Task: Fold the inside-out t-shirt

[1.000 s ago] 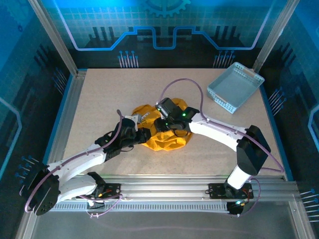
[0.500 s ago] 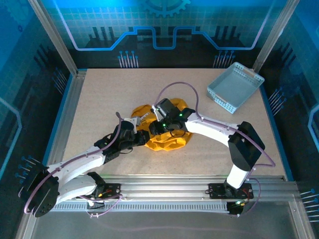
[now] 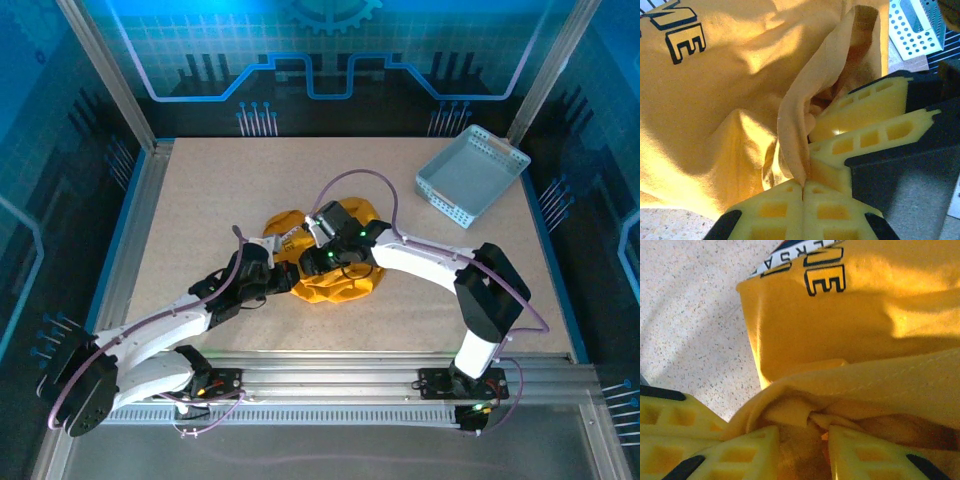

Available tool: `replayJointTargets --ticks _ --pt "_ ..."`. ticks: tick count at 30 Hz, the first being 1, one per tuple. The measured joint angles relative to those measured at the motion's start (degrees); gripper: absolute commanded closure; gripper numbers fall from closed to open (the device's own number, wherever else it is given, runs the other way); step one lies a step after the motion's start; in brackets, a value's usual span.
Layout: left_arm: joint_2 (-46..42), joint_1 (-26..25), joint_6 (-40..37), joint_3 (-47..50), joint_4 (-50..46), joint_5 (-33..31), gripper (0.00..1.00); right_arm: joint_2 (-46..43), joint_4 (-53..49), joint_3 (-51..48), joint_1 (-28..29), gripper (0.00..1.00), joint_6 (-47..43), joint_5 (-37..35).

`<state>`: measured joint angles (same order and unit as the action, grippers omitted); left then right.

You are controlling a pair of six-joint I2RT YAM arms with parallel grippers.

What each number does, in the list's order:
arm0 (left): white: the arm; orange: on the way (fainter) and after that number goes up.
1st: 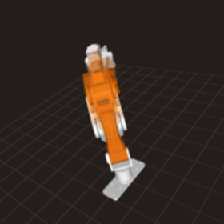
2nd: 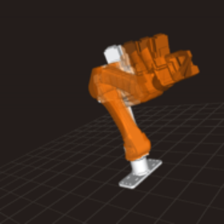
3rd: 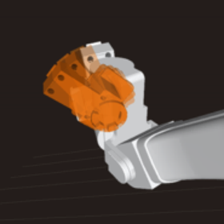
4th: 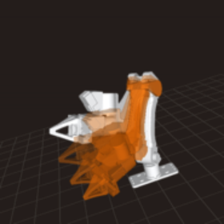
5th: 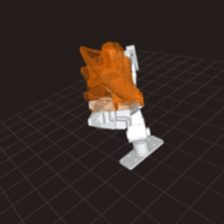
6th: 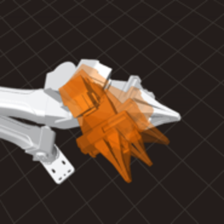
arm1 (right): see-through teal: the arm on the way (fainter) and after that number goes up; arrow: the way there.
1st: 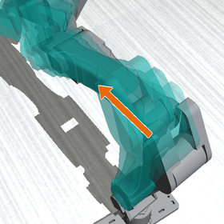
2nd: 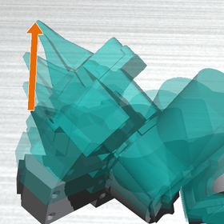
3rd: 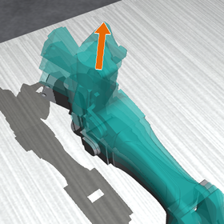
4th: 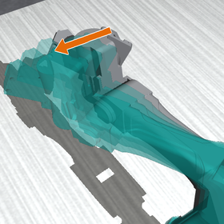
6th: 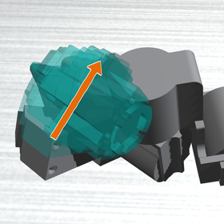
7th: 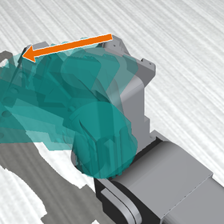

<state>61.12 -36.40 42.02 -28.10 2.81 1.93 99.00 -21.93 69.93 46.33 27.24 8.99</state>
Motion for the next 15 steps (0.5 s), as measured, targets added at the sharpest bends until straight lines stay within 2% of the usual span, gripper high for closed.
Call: replayJointTargets --ticks 5,15 --pt "-0.9 0.0 0.0 0.3 0.0 0.0 1.0 -2.1 0.0 -1.4 0.0 0.62 0.9 0.2" --pt "-0.5 0.1 1.5 6.1 1.8 0.0 0.97 -2.8 1.8 -2.0 0.1 0.64 1.2 0.4"
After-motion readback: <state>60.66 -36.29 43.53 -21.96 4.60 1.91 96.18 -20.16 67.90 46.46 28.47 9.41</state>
